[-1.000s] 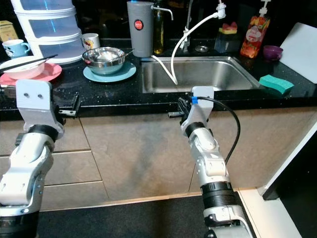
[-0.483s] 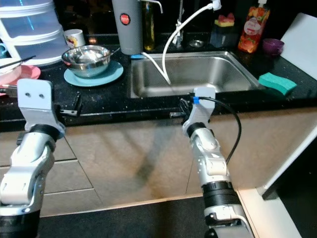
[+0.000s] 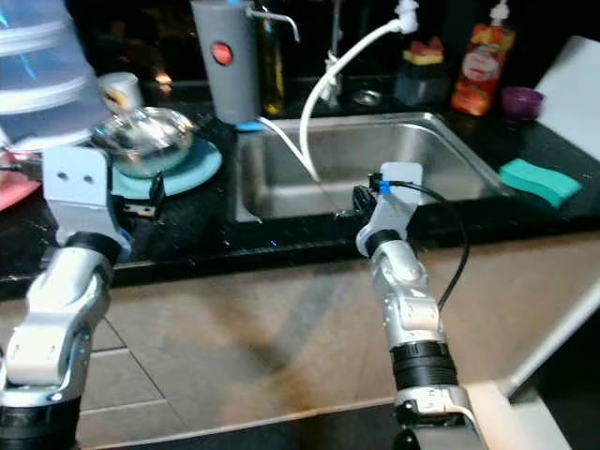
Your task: Kitchen organization
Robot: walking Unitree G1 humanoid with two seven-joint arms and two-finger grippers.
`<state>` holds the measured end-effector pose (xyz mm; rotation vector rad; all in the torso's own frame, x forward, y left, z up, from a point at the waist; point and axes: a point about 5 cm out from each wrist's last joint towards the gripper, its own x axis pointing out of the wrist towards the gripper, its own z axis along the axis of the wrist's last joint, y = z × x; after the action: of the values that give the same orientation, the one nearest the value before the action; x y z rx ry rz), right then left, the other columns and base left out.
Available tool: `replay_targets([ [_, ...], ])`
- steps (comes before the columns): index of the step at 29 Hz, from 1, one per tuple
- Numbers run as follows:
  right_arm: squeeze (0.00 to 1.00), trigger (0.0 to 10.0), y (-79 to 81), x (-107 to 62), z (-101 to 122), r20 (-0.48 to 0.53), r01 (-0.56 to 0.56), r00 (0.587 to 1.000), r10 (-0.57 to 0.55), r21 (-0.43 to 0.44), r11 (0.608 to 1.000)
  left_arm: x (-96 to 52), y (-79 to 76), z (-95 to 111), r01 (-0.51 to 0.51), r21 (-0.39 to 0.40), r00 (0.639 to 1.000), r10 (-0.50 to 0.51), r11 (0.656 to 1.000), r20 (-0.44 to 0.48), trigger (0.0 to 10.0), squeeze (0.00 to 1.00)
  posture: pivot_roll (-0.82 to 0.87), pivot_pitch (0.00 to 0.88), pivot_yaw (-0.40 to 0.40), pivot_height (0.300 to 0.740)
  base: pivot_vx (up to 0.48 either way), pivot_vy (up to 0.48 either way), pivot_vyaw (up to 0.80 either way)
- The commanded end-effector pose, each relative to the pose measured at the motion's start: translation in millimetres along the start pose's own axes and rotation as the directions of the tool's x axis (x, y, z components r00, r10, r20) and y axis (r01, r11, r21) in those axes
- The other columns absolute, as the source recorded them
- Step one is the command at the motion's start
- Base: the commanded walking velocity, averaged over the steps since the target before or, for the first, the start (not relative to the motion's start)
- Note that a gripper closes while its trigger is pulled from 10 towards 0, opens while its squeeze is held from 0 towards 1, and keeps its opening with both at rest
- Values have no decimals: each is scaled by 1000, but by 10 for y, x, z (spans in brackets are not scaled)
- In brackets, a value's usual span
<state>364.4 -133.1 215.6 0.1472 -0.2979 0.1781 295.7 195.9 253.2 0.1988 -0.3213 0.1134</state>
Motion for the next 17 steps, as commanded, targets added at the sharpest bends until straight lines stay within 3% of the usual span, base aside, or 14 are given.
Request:
replay_targets([
  [1,0,10000,77,12,-17,-5,-26,1000,26,5,1000,-13,17,-22,-3,13,1000,4,1000,-14,10000,0,35,39,1,740,368,0,0],
  [5,0,10000,85,15,-20,-9,-30,999,30,7,1000,-12,11,-15,0,13,1000,0,1000,-12,10000,0,38,40,1,740,365,0,114],
  [13,0,10000,82,15,-27,-12,-31,999,31,1,1000,-17,-18,-3,6,9,1000,-6,1000,-12,10000,0,41,42,2,740,366,0,776],
  [17,0,10000,54,15,-34,-10,-9,1000,9,21,1000,-23,-38,-5,12,6,1000,-12,1000,-15,10000,0,41,42,1,740,361,0,0],
])
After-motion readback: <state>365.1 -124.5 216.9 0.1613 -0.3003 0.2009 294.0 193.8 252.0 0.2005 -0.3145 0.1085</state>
